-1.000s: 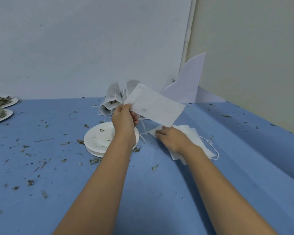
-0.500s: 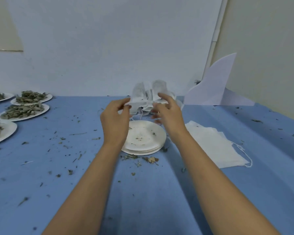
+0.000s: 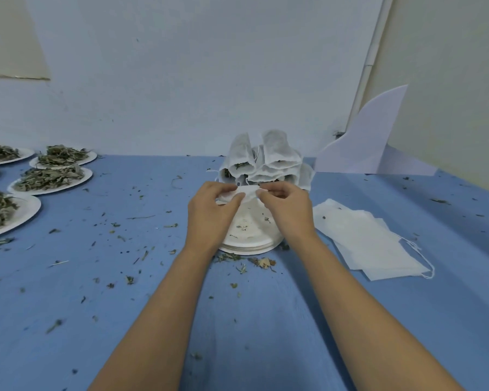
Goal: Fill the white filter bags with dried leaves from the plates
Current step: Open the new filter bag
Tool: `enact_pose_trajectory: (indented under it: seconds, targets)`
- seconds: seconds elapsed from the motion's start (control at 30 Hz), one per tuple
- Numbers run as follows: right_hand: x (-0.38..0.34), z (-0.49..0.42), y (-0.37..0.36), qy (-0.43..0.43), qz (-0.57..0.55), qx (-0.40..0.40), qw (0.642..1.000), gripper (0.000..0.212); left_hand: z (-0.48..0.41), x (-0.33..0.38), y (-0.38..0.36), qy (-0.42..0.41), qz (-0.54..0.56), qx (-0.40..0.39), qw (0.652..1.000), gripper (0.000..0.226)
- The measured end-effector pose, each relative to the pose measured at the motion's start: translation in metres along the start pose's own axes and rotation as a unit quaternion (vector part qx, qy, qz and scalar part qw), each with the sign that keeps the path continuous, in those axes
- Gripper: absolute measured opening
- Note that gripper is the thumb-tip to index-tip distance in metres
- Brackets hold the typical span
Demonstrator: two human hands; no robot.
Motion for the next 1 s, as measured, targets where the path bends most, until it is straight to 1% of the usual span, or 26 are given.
enact_pose_trajectory:
  seconds: [0.07, 0.13, 0.27, 0.37, 0.47, 0.57, 0.6, 0.7, 0.77, 0.83, 0.9, 0.93, 1.0]
  targets:
    - [-0.002, 0.002, 0.0, 0.002, 0.017, 0.019, 1.0, 0.009, 0.0, 0.001, -0.002, -0.013, -0.022, -0.002, 1.0, 0.023]
    - [-0.005, 0.004, -0.001, 0.007, 0.03, 0.029, 0.999, 0.012, -0.001, 0.002, -0.002, -0.024, -0.038, 0.003, 0.999, 0.027]
    - [-0.01, 0.006, -0.007, 0.023, 0.066, 0.035, 0.997, 0.012, -0.002, 0.006, -0.002, -0.039, -0.089, 0.006, 0.995, 0.024]
    - [-0.016, 0.007, -0.008, 0.046, 0.106, 0.035, 0.993, 0.015, -0.002, 0.004, 0.0, -0.029, -0.131, 0.014, 0.991, 0.025]
    - [-0.017, 0.008, -0.002, 0.047, 0.091, 0.053, 0.993, 0.014, 0.0, -0.001, 0.007, -0.003, -0.16, 0.033, 0.987, 0.028]
    - [-0.018, 0.01, -0.002, 0.058, 0.089, 0.056, 0.993, 0.01, 0.001, -0.002, 0.007, 0.025, -0.178, 0.039, 0.983, 0.025]
    - [-0.018, 0.01, -0.002, 0.06, 0.084, 0.06, 0.993, 0.009, 0.001, -0.002, 0.008, 0.044, -0.152, 0.047, 0.986, 0.024]
    - [-0.018, 0.008, 0.002, 0.062, 0.077, 0.071, 0.993, 0.007, -0.001, -0.01, 0.009, 0.119, -0.013, 0.07, 0.99, 0.012]
    - [-0.015, 0.006, 0.004, 0.058, 0.081, 0.074, 0.992, 0.009, -0.001, -0.017, 0.005, 0.165, 0.048, 0.057, 0.983, 0.01]
    - [-0.012, 0.004, 0.006, 0.046, 0.086, 0.072, 0.993, 0.009, 0.001, -0.024, -0.001, 0.204, 0.105, 0.028, 0.973, 0.01]
    - [-0.006, 0.002, 0.006, 0.015, 0.066, 0.062, 0.996, 0.009, 0.003, -0.027, -0.01, 0.242, 0.164, -0.014, 0.956, 0.007]
    - [-0.002, 0.001, 0.006, -0.009, 0.044, 0.053, 0.998, 0.012, 0.004, -0.027, -0.016, 0.264, 0.205, -0.036, 0.942, 0.004]
    - [0.007, 0.002, 0.004, -0.073, -0.021, 0.032, 0.997, 0.017, 0.009, -0.025, -0.029, 0.312, 0.31, -0.076, 0.895, 0.005]
Point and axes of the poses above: each hand's wrist, its own z-axis away from the middle knuckle, its own y-axis out of the back of the hand, x = y × z, the point moved 10 cm from there along -z, towards the middle knuckle, and after that the axes turned 1 degree about -y, right-handed, at the moved point
